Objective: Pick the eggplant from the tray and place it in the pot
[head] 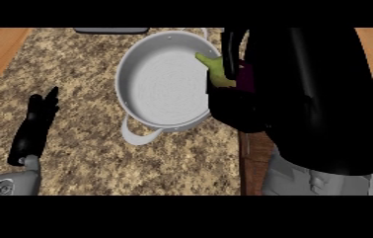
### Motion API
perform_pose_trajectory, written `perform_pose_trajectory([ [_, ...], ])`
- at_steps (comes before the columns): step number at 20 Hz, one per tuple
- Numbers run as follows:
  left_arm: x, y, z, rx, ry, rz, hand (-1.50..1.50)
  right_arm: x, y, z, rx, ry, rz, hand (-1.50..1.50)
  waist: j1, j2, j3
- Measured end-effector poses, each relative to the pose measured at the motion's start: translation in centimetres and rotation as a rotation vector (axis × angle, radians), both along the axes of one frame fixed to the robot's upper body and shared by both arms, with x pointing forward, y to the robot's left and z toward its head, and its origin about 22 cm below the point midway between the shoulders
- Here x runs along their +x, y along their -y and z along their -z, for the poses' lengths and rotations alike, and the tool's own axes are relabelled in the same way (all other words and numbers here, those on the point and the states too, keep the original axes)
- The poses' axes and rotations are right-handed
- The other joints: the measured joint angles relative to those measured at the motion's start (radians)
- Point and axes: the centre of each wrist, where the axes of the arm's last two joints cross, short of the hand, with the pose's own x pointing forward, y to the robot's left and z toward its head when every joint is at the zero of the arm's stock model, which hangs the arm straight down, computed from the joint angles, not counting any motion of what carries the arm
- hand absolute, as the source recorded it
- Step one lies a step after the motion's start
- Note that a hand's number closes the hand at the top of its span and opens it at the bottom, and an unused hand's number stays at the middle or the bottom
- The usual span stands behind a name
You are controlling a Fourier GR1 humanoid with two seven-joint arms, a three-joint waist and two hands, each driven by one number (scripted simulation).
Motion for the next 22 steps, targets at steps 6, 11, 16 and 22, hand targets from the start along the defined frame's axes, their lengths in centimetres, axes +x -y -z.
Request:
perform_pose_trajectory([
  [6, 0.6, 0.1, -0.2, 0.002, 0.003, 0.006, 0.0, 4.8, -3.4, 0.6, -0.01, -0.122, 0.0, 1.5, 0.006, 0.003, 0.0],
  [11, 0.5, -0.6, -0.2, 0.006, 0.005, 0.01, 0.0, 7.7, -5.6, 2.1, -0.014, -0.23, -0.019, 1.5, 0.011, 0.004, 0.001],
  [16, 0.9, 0.0, -0.6, -0.003, 0.004, 0.017, 0.0, 10.5, -6.3, 5.5, 0.069, -0.365, -0.004, -1.5, 0.019, 0.007, 0.001],
  [22, 1.1, 0.7, -0.3, -0.003, 0.007, 0.021, 0.0, 12.0, -6.7, 8.6, 0.239, -0.397, -0.046, -1.5, 0.02, 0.008, 0.001],
])
